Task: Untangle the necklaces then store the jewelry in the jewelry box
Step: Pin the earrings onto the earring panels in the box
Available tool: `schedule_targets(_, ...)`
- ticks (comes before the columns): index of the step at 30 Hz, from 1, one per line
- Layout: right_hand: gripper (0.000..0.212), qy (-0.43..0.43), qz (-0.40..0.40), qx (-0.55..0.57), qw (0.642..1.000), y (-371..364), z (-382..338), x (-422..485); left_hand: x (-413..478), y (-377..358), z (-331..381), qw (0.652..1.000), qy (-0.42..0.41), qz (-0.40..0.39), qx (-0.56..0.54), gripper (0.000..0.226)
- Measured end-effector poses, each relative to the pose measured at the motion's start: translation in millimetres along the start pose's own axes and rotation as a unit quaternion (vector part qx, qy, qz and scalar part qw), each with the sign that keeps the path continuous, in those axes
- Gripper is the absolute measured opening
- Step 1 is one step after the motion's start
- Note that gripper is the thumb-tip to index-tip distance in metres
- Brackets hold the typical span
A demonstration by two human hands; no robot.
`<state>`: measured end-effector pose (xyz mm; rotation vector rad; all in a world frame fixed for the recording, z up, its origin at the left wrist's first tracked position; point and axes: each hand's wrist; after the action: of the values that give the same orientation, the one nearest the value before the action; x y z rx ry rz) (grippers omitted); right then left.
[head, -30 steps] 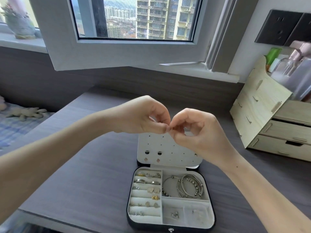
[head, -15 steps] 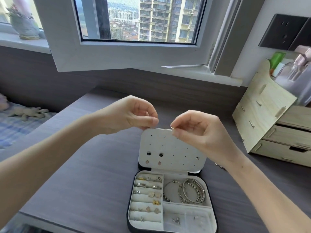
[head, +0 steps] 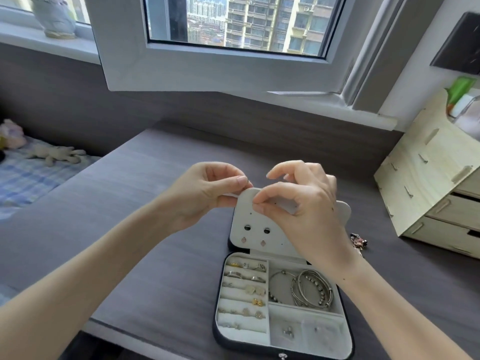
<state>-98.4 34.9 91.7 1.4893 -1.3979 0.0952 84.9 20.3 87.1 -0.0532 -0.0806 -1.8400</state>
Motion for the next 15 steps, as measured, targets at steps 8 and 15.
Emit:
schedule_targets(8, 0.007, -0.041, -0.042, -0.011, 0.998, -1.5, -0.8, -0.8, 1.1, 3.0, -4.6, 0.999, -0.017, -0.033, -0.009, 0.013)
schedule_targets(15, 0.007, -0.059, -0.031, -0.012, 0.998, -2.0, 1.0, -3.2, 2.2, 4.0, -4.7, 0.999, -0.021, -0.048, -0.011, 0.015)
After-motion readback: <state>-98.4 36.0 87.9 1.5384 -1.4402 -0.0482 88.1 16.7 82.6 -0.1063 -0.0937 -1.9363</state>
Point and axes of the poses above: each hand's wrist, its own x-axis towards the middle knuckle, its own y-axis out of the back of the hand, z = x × y, and after that the axes turned 9 degrees about x, right-handed
